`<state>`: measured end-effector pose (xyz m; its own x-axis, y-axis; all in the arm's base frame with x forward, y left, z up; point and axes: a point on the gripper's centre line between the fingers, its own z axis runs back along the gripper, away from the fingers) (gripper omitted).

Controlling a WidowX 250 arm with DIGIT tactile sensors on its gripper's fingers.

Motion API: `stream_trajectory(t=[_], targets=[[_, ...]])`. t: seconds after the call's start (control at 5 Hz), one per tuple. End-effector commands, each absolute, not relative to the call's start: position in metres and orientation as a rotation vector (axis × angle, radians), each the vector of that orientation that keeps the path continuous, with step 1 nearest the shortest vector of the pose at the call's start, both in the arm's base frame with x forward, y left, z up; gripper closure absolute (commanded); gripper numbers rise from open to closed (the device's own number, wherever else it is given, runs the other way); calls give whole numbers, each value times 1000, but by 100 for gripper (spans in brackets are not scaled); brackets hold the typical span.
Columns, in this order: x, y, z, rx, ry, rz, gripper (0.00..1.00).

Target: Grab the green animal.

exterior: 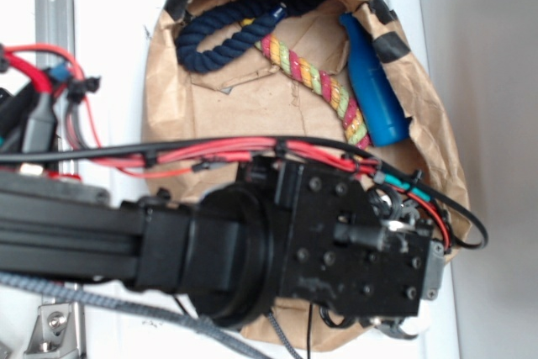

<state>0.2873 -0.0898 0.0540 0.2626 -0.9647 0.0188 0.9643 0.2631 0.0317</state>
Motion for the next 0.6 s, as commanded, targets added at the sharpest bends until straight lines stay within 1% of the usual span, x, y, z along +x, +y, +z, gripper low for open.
stream_trajectory(t=[0.0,0.2,0.4], targets=[[284,-95,56,-38,-73,-1249,100],[281,-88,64,-87,-122,-1215,100],[278,-74,81,-66,-151,-1173,100]])
